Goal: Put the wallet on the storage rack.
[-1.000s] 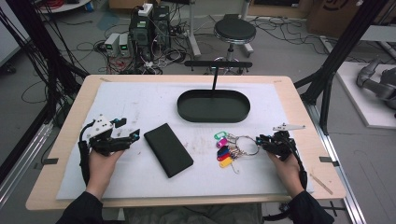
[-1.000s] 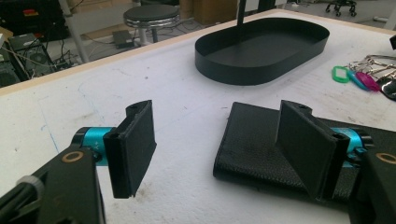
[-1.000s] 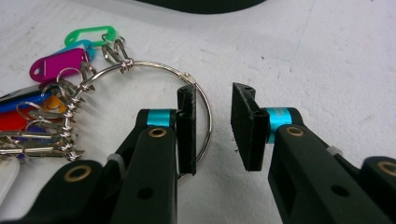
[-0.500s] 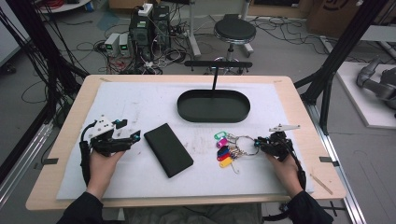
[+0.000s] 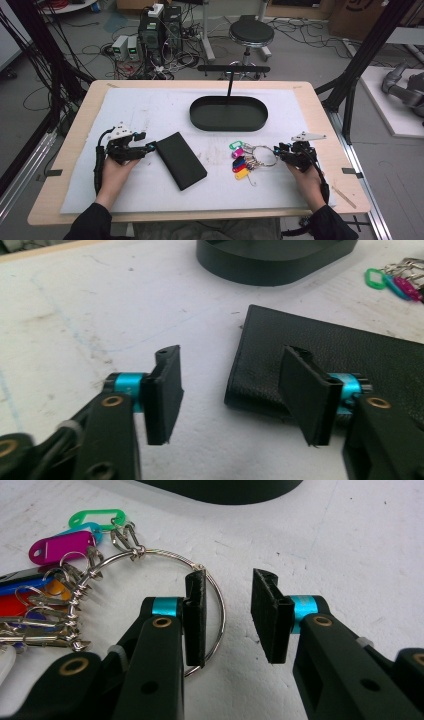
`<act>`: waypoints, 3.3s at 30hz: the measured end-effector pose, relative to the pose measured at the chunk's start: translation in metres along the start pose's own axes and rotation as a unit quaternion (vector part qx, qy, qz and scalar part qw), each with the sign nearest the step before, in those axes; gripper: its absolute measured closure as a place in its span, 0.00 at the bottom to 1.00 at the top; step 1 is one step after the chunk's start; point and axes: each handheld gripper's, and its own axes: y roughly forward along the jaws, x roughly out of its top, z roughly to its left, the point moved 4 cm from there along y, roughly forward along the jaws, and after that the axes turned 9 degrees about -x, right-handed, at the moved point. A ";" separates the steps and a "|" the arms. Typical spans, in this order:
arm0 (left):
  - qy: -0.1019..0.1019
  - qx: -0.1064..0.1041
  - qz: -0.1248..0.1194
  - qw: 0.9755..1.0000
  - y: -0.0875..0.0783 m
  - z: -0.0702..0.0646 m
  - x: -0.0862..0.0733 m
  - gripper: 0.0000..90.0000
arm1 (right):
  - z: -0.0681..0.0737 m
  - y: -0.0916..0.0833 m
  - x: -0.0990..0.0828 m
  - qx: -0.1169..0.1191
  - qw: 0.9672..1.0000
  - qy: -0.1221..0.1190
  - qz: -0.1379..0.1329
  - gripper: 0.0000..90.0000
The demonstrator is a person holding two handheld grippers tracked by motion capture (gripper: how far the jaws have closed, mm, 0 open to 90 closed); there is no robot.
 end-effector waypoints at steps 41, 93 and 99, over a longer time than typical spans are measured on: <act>-0.095 -0.064 0.049 0.992 0.009 -0.007 -0.002 0.97 | 0.079 -0.034 0.027 0.094 0.986 -0.063 -0.121 0.66; -0.134 -0.067 0.006 0.989 0.008 -0.022 0.000 0.96 | 0.236 -0.015 0.013 0.174 0.923 -0.323 -0.116 0.88; -0.100 -0.076 -0.044 0.991 0.008 -0.025 0.011 0.86 | 0.203 -0.021 0.031 0.221 0.937 -0.241 -0.121 0.89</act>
